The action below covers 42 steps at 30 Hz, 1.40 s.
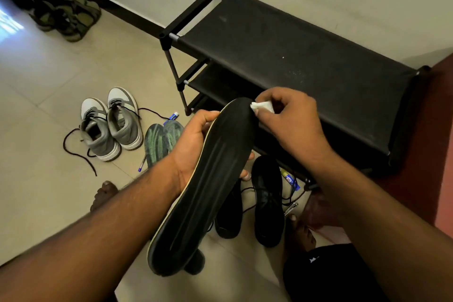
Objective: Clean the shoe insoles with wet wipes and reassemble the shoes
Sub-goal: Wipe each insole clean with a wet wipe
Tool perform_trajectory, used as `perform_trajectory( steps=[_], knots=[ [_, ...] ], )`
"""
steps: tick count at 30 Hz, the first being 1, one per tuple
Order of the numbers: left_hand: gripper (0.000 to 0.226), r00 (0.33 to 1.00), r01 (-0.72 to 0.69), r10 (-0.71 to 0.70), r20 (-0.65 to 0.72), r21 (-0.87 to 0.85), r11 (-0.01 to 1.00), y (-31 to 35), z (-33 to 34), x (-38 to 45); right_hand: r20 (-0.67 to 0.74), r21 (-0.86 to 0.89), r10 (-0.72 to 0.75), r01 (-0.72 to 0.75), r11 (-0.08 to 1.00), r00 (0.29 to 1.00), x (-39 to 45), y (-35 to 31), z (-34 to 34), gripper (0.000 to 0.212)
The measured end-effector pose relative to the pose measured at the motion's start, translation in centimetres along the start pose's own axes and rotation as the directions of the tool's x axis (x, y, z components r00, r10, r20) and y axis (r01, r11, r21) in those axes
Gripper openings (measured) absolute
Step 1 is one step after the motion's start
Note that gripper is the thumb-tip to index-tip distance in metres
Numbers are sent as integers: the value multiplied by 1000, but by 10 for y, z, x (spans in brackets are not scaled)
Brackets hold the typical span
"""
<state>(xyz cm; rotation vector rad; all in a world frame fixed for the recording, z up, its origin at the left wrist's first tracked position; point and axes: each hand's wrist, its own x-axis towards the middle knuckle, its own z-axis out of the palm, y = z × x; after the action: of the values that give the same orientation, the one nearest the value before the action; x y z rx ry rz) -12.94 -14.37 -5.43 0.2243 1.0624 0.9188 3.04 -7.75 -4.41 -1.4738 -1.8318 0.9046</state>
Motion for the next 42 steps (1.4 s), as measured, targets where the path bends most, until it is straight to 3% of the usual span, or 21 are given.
perform_trajectory(
  steps=[4, 10, 15, 18, 19, 21, 23, 25, 28, 33, 37, 40, 42],
  knots=[
    [56, 999, 36, -37, 29, 6, 999, -3, 3, 1, 22, -60, -66, 67, 996, 998, -9, -3, 12, 15],
    [55, 996, 64, -65, 56, 27, 998, 0, 3, 6, 115, 38, -168, 165, 986, 979, -24, -14, 19, 18],
    [61, 997, -73, 70, 28, 114, 991, 0, -3, 10, 287, 61, -362, 360, 931, 887, -37, -19, 31, 20],
    [44, 985, -163, 172, -29, 197, 967, 1, 0, 5, 441, 108, -354, 343, 933, 825, -35, -22, 26, 18],
    [44, 988, -137, 147, -48, 171, 976, 1, -2, 8, 473, 131, -325, 299, 945, 819, -32, -22, 22, 18],
    [53, 1000, -22, 23, -15, 72, 997, 1, -4, 10, 416, 189, -227, 161, 969, 881, -24, -20, 16, 18],
    [57, 999, 48, -48, -13, 29, 998, 0, -5, 10, 196, 222, -81, 37, 974, 977, -14, -12, 11, 20],
    [61, 996, 87, -86, -22, 31, 996, -1, -4, 10, 17, 104, -19, 17, 994, 1000, -8, -4, 7, 17],
    [65, 995, 99, -99, -7, 35, 994, -2, -4, 9, -11, -52, -49, 48, 998, 999, -9, 1, 10, 17],
    [59, 995, 87, -82, -50, 97, 991, 0, -7, 9, 103, -18, -169, 171, 985, 980, -28, -11, 27, 17],
    [49, 997, -36, 46, -64, 148, 988, 1, -11, 10, 353, 48, -272, 273, 961, 895, -44, -19, 36, 19],
    [58, 996, -52, 60, -67, 114, 992, 2, -12, 11, 557, 153, -252, 200, 968, 791, -42, -26, 30, 17],
    [60, 999, 0, 3, -48, 57, 998, 4, -12, 10, 535, 226, -193, 80, 971, 823, -33, -27, 24, 16]
  ],
)
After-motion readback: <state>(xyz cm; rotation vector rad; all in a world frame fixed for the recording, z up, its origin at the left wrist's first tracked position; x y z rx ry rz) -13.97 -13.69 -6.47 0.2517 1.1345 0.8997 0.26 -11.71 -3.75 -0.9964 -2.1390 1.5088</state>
